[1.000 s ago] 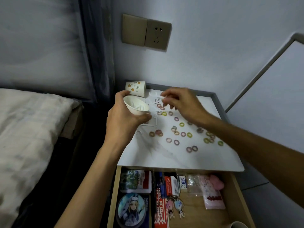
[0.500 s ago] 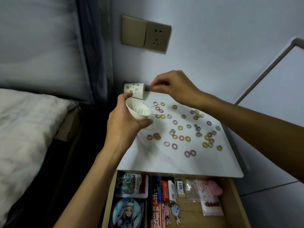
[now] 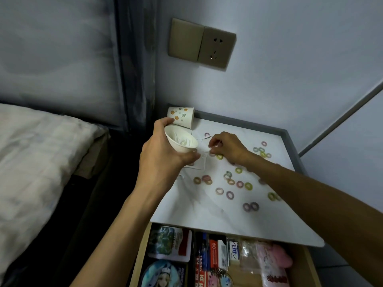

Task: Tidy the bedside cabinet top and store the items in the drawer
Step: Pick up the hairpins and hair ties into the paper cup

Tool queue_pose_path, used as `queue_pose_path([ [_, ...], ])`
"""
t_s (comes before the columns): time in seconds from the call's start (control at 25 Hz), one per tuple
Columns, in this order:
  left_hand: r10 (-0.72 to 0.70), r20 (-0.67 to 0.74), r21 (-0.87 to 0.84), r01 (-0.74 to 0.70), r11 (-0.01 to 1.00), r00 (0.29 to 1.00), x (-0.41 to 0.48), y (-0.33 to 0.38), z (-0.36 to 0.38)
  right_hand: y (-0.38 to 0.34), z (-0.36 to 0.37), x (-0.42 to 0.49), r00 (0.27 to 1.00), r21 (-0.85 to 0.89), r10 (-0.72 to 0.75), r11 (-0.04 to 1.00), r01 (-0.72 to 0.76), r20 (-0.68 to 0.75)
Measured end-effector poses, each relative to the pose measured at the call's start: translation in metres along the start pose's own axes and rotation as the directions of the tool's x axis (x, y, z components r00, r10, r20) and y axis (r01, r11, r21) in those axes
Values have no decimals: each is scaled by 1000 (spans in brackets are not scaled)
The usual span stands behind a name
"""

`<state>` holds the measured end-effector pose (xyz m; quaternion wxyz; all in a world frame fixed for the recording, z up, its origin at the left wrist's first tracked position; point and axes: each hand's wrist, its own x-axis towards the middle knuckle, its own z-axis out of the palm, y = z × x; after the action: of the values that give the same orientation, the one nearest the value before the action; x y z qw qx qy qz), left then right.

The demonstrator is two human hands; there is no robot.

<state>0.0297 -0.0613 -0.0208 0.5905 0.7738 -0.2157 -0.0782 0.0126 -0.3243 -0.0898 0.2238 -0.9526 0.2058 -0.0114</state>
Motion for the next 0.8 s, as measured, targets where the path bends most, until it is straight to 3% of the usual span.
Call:
queue_pose_path([
  [0.32,5,8,-2,-5,1000,1000,-4,1,2,11,-20,-25,992,152,100,984,-88,-73],
  [0.8,22,-1,-15,-22,1000,1000,-2,0,-3,5,-8,3,962,-237,267,932,-275,-66],
])
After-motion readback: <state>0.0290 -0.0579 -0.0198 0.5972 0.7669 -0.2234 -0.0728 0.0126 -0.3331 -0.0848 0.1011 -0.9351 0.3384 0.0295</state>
